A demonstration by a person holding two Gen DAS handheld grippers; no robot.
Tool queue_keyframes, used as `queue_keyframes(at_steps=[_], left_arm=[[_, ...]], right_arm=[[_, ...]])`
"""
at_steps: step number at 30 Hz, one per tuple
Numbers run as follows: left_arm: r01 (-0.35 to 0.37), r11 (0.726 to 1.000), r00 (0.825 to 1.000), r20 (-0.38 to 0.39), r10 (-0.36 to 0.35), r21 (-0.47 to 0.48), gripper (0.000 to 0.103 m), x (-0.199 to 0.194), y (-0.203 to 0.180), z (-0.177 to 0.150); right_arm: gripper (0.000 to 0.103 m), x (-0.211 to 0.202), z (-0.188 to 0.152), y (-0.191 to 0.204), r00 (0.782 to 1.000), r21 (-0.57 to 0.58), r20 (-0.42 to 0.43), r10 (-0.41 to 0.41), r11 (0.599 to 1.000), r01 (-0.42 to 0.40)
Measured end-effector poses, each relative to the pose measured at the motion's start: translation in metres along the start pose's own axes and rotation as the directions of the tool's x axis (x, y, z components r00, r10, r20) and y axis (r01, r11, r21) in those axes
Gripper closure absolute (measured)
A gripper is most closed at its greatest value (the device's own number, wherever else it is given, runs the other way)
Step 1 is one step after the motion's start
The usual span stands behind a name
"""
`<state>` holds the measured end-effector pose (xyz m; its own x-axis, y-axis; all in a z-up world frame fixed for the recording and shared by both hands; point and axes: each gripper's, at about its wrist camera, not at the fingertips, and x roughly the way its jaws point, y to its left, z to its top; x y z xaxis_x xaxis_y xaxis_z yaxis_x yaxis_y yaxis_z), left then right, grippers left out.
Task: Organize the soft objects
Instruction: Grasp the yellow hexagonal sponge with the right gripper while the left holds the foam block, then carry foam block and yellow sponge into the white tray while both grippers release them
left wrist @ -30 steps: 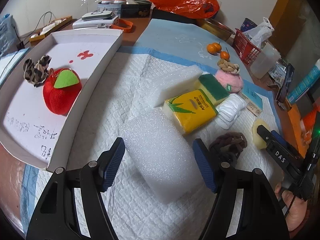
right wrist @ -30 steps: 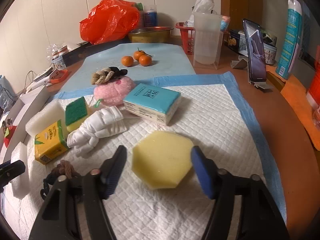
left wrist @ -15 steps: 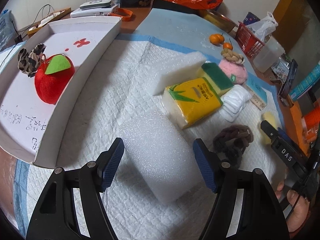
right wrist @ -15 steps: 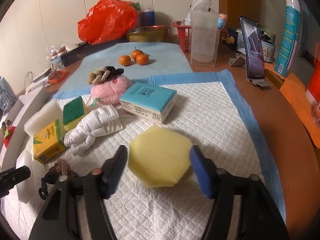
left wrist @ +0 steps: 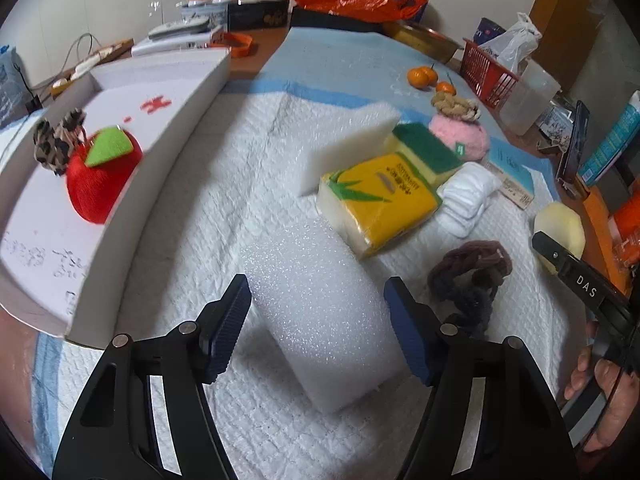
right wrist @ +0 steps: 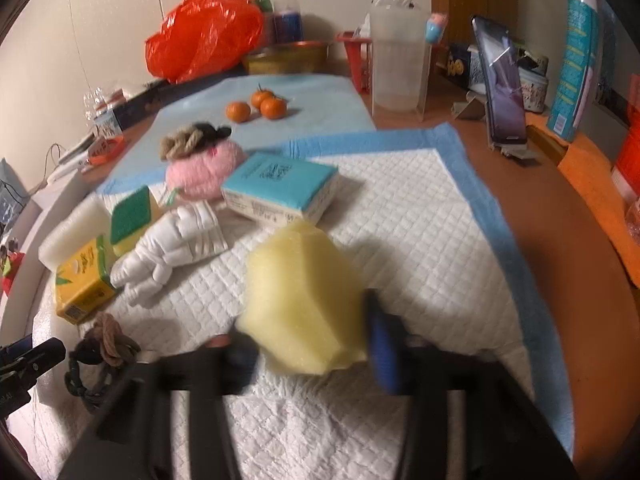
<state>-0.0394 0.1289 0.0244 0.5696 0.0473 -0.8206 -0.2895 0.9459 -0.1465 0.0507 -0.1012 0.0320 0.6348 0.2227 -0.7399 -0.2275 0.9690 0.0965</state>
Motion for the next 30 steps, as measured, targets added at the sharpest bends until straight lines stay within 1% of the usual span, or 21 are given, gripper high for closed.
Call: queue_keyframes(at_steps=[4, 9, 14, 18, 20, 24, 30], left_arm=[[-0.018, 0.999, 0.998, 0.066, 0.016, 0.030, 0.034, -0.020, -0.005, 0.007], [-0.041, 0.997, 0.991, 0.127, 0.033, 0.058, 0.034, -0.041, -0.007, 0.012], [-0.054, 0.997, 0.980, 0.193, 0.043, 0.054, 0.034, -0.070, 0.000, 0.021], [-0.071, 0.997, 0.967, 0.250, 0.058, 0.043, 0.034, -0.092, 0.008, 0.026], [-0.076, 0.996, 0.962, 0.265, 0.063, 0.037, 0.034, -0.098, 0.011, 0.027], [-0.090, 0.996, 0.957, 0.281, 0.078, 0.029, 0.034, -0.106, 0.018, 0.026], [-0.095, 0.995, 0.956, 0.281, 0.086, 0.017, 0.034, -0.110, 0.027, 0.024]], right_arm=[[0.071, -0.015, 0.003, 0.008, 0.998, -0.005, 0.041, 0.040, 0.999, -0.040], [0.072, -0.036, 0.010, 0.020, 0.989, -0.015, 0.097, 0.115, 0.993, -0.114], [0.072, -0.061, 0.018, 0.039, 0.968, -0.044, 0.138, 0.209, 0.978, -0.205], [0.072, -0.083, 0.023, 0.057, 0.943, -0.074, 0.167, 0.288, 0.957, -0.280], [0.072, -0.090, 0.024, 0.064, 0.931, -0.084, 0.174, 0.321, 0.947, -0.311], [0.072, -0.099, 0.022, 0.078, 0.921, -0.111, 0.185, 0.344, 0.938, -0.328], [0.072, -0.103, 0.021, 0.088, 0.916, -0.131, 0.187, 0.356, 0.933, -0.336]])
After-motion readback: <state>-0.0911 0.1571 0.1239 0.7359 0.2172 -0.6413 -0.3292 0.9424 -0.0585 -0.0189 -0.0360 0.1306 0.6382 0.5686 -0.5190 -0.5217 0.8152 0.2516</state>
